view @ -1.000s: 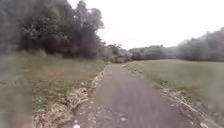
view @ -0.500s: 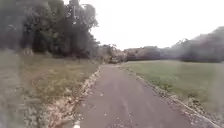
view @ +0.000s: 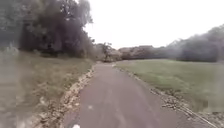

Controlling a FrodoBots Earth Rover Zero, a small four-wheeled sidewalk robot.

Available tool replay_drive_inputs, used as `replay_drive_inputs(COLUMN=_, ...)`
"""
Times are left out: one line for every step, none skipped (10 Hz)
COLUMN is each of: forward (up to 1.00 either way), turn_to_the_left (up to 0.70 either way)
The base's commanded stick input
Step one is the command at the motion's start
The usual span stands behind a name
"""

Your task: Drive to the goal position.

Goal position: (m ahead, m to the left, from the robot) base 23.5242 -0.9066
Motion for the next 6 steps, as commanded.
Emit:
replay_drive_inputs(forward=1.00, turn_to_the_left=0.00)
replay_drive_inputs(forward=1.00, turn_to_the_left=0.00)
replay_drive_inputs(forward=1.00, turn_to_the_left=0.00)
replay_drive_inputs(forward=1.00, turn_to_the_left=0.00)
replay_drive_inputs(forward=1.00, turn_to_the_left=0.00)
replay_drive_inputs(forward=1.00, turn_to_the_left=0.00)
